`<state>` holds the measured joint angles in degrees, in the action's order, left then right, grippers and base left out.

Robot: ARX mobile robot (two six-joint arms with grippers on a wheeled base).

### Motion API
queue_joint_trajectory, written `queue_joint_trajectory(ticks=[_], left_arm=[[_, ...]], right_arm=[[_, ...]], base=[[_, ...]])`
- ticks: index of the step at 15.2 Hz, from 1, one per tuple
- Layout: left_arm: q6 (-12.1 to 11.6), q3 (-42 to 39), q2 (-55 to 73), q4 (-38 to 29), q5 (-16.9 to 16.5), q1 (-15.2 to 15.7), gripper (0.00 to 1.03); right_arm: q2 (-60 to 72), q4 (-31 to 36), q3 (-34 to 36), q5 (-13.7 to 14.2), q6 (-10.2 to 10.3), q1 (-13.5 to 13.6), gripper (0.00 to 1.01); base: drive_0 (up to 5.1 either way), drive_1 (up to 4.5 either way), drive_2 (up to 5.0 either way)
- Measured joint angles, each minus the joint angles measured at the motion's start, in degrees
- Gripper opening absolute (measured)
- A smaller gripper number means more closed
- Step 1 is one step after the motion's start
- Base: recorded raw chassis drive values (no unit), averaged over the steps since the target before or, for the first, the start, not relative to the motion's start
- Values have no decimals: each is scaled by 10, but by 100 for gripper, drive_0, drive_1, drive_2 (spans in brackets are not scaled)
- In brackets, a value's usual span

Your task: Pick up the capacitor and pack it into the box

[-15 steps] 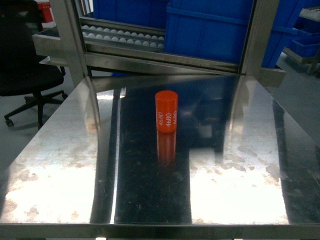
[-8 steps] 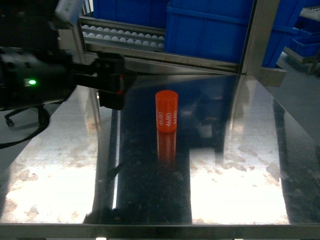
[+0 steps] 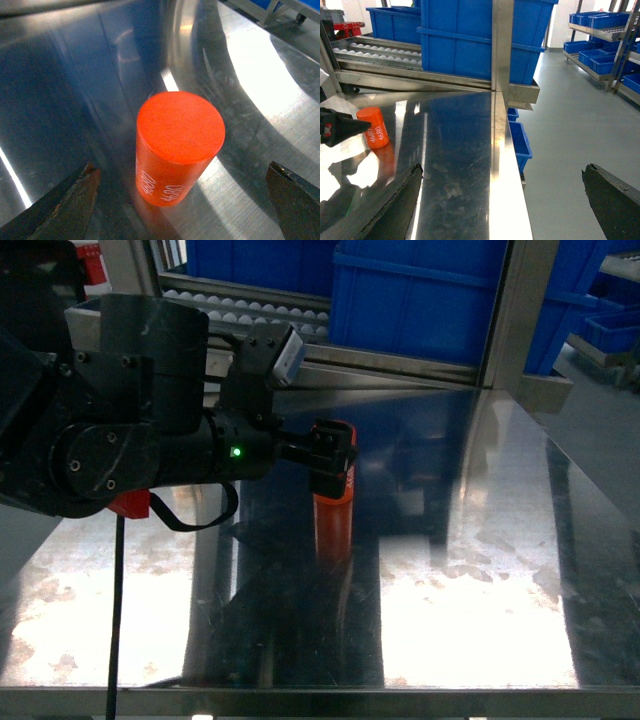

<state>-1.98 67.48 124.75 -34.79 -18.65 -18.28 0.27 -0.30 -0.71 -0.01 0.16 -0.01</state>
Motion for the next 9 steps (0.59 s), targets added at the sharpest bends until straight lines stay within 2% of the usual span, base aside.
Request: queue_joint_trajectory(ticks=[3, 5, 6, 9], left_arm=[[5, 54, 64, 21, -13, -4, 98], [11, 92, 100, 22, -3, -4, 98], [21, 111, 121, -4, 0, -4, 98], [34, 129, 138, -23, 1, -4, 98]], right_arm=[[0, 0, 0, 0, 0, 0, 98], [0, 0, 0, 0, 0, 0, 98], [0, 0, 0, 0, 0, 0, 98], [0, 0, 0, 0, 0, 0, 98]], base=[[0, 0, 0], [0, 0, 0], [0, 0, 0], [0, 0, 0]])
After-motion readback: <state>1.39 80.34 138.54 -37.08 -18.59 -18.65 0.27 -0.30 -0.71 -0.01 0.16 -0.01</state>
